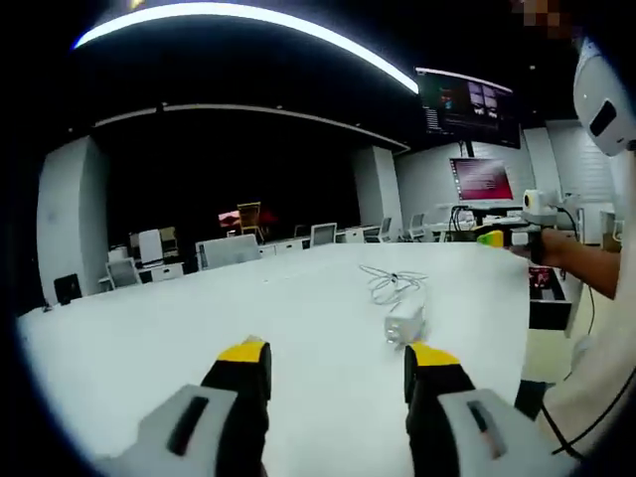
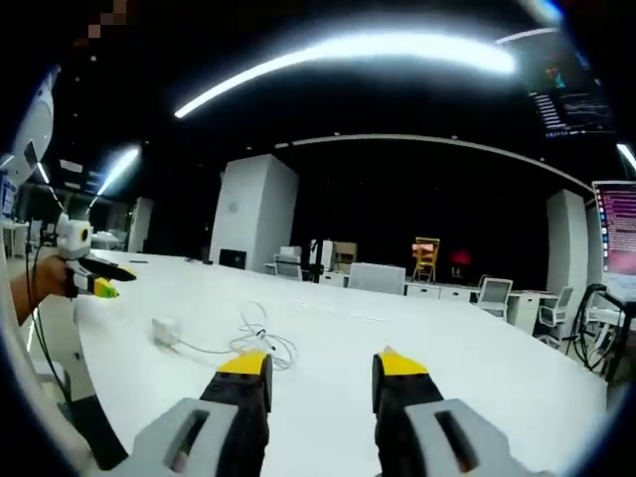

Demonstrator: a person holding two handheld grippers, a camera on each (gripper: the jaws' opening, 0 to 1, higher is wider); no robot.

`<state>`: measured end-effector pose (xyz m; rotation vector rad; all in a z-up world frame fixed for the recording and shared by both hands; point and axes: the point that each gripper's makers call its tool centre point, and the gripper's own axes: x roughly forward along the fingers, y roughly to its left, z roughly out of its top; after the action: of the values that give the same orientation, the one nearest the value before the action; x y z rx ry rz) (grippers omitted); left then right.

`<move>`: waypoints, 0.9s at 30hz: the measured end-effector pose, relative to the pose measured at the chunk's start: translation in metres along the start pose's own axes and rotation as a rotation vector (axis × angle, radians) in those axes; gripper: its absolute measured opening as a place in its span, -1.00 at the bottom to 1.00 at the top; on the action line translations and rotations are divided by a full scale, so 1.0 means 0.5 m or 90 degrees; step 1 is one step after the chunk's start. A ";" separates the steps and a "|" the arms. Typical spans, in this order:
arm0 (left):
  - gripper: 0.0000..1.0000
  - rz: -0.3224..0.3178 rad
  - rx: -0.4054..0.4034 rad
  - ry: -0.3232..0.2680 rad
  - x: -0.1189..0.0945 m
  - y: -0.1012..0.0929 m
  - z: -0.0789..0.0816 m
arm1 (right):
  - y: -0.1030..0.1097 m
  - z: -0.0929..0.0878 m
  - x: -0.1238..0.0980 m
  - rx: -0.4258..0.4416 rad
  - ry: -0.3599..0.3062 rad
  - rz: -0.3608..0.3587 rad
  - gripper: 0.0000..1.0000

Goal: Plug the desk Type‑C cable into the charger adapter.

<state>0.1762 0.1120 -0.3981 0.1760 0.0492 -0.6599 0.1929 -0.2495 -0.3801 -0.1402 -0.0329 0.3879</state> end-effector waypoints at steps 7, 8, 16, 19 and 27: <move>0.05 -0.095 0.015 0.039 0.049 -0.044 -0.003 | 0.006 0.002 -0.001 0.011 -0.009 0.006 -0.17; 0.05 -0.113 0.022 0.054 0.063 -0.054 -0.009 | 0.007 0.001 0.000 0.010 -0.010 0.007 -0.17; 0.06 -0.095 0.014 0.039 0.072 -0.038 -0.002 | 0.000 -0.006 0.000 0.020 -0.001 0.010 -0.16; 0.06 -0.094 0.017 0.036 0.065 -0.038 0.000 | -0.002 -0.006 0.001 0.017 0.004 0.011 -0.16; 0.06 -0.144 0.023 0.043 0.083 -0.078 0.000 | 0.003 -0.006 -0.001 0.011 0.008 0.014 -0.17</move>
<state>0.1851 0.0564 -0.4082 0.2302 0.1227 -0.8812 0.1921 -0.2485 -0.3832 -0.1254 -0.0159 0.4098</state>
